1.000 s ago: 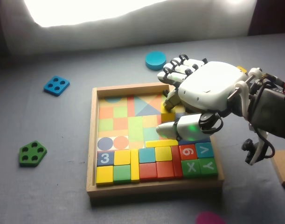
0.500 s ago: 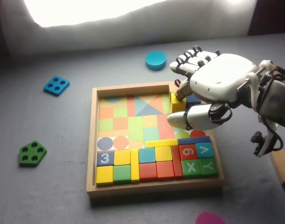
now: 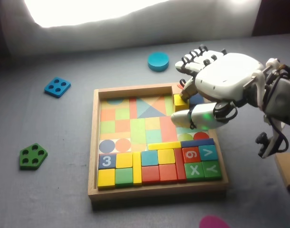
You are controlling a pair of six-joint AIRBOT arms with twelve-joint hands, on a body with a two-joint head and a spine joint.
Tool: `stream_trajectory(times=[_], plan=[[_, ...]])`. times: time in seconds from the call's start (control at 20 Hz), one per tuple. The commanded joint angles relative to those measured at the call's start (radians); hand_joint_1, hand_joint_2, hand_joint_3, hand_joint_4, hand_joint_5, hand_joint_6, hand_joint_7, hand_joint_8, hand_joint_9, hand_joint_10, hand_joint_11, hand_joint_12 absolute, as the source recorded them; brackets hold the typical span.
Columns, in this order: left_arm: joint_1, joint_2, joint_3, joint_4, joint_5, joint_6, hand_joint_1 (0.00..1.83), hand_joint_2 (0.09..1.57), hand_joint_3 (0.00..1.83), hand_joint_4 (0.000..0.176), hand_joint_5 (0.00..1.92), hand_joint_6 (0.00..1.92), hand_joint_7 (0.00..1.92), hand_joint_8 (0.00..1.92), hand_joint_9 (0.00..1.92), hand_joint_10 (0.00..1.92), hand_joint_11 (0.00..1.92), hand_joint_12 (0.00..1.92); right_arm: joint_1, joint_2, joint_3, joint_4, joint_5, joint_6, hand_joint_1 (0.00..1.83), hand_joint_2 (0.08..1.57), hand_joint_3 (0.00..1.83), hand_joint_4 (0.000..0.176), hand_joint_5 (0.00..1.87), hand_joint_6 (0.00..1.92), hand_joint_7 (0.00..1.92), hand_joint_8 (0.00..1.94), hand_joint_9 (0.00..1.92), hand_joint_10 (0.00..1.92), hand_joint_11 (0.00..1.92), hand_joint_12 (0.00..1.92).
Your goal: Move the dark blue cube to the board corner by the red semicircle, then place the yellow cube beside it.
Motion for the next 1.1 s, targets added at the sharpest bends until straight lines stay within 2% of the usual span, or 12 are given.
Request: stream_trajectory(times=[0.0, 0.4, 0.55, 0.6, 0.65, 0.7, 0.75, 0.8, 0.85, 0.9, 1.0, 1.05], plan=[[-0.008, 0.004, -0.007, 0.041, -0.072, 0.002, 0.00, 1.27, 0.00, 0.030, 0.05, 0.00, 0.06, 0.00, 0.07, 0.00, 0.00, 0.53, 0.023, 0.015, -0.006, -0.027, 0.104, 0.017, 0.00, 1.16, 0.00, 0.006, 0.69, 0.01, 0.06, 0.01, 0.00, 0.00, 0.00, 0.00], [-0.009, 0.004, -0.007, 0.041, -0.069, 0.002, 0.00, 1.27, 0.00, 0.027, 0.07, 0.00, 0.12, 0.01, 0.12, 0.01, 0.00, 0.62, 0.056, 0.057, -0.075, -0.141, 0.183, 0.123, 0.00, 1.16, 0.00, 0.002, 0.57, 0.00, 0.08, 0.02, 0.00, 0.00, 0.00, 0.00], [-0.010, 0.004, -0.007, 0.041, -0.065, 0.002, 0.09, 1.28, 0.00, 0.019, 0.21, 0.02, 0.35, 0.02, 0.44, 0.09, 0.06, 1.24, 0.067, 0.095, -0.115, -0.223, 0.160, 0.188, 0.00, 1.17, 0.00, 0.000, 0.51, 0.00, 0.27, 0.05, 0.10, 0.04, 0.00, 0.00], [-0.011, 0.004, -0.008, 0.041, -0.065, 0.002, 0.14, 1.29, 0.00, 0.015, 0.23, 0.01, 0.44, 0.02, 0.55, 0.11, 0.13, 1.29, 0.090, 0.126, -0.142, -0.255, 0.141, 0.227, 0.00, 1.18, 0.00, 0.000, 0.51, 0.02, 0.35, 0.01, 0.15, 0.13, 0.00, 0.32], [-0.011, 0.004, -0.009, 0.041, -0.064, 0.002, 0.20, 1.30, 0.00, 0.000, 0.33, 0.02, 0.59, 0.03, 0.68, 0.16, 0.23, 1.32, 0.113, 0.148, -0.158, -0.256, 0.115, 0.242, 0.00, 1.20, 0.00, 0.000, 0.54, 0.04, 0.47, 0.03, 0.26, 0.27, 0.00, 1.09], [-0.011, 0.004, -0.009, 0.041, -0.064, 0.002, 0.25, 1.32, 0.00, 0.000, 0.50, 0.03, 0.78, 0.04, 0.78, 0.30, 0.30, 1.45, 0.133, 0.167, -0.169, -0.256, 0.089, 0.257, 0.00, 1.21, 0.00, 0.000, 0.62, 0.13, 0.62, 0.10, 0.35, 0.71, 0.00, 1.55], [-0.011, 0.004, -0.009, 0.041, -0.064, 0.003, 0.27, 1.33, 0.00, 0.000, 0.63, 0.02, 0.90, 0.05, 0.75, 0.65, 0.38, 1.57, 0.148, 0.184, -0.180, -0.256, 0.067, 0.263, 0.02, 1.20, 0.00, 0.000, 0.58, 0.42, 0.69, 0.25, 0.39, 0.99, 0.00, 1.74], [-0.011, 0.004, -0.009, 0.042, -0.063, 0.003, 0.27, 1.35, 0.00, 0.000, 0.74, 0.04, 1.01, 0.09, 0.76, 1.01, 0.49, 1.66, 0.156, 0.195, -0.190, -0.263, 0.054, 0.263, 0.05, 1.21, 0.00, 0.000, 0.55, 0.80, 0.67, 0.63, 0.44, 1.28, 0.06, 1.88], [-0.012, 0.004, -0.009, 0.048, -0.063, 0.003, 0.30, 1.38, 0.00, 0.000, 0.81, 0.09, 1.01, 0.41, 0.83, 1.19, 0.61, 1.67, 0.164, 0.213, -0.212, -0.292, 0.053, 0.262, 0.11, 1.21, 0.00, 0.000, 0.64, 0.94, 0.69, 1.05, 0.49, 1.54, 0.20, 1.91], [-0.015, 0.004, -0.009, 0.054, -0.061, 0.003, 0.34, 1.37, 0.00, 0.000, 0.84, 0.16, 0.96, 0.69, 0.88, 1.24, 0.68, 1.65, 0.166, 0.232, -0.234, -0.297, 0.053, 0.250, 0.11, 1.21, 0.00, 0.000, 0.70, 1.04, 0.70, 1.24, 0.49, 1.65, 0.26, 1.92], [-0.018, 0.004, -0.009, 0.057, -0.060, 0.003, 0.40, 1.38, 0.00, 0.000, 0.64, 0.79, 0.89, 1.21, 0.91, 1.48, 0.77, 1.75, 0.166, 0.276, -0.276, -0.320, 0.054, 0.238, 0.08, 1.22, 0.00, 0.000, 0.77, 1.21, 0.72, 1.53, 0.52, 1.89, 0.36, 1.92], [-0.019, 0.004, -0.010, 0.057, -0.060, 0.003, 0.40, 1.39, 0.00, 0.000, 0.59, 0.96, 0.88, 1.30, 0.89, 1.54, 0.77, 1.78, 0.169, 0.296, -0.291, -0.325, 0.054, 0.239, 0.06, 1.22, 0.00, 0.000, 0.78, 1.23, 0.73, 1.59, 0.54, 1.92, 0.38, 1.92]])
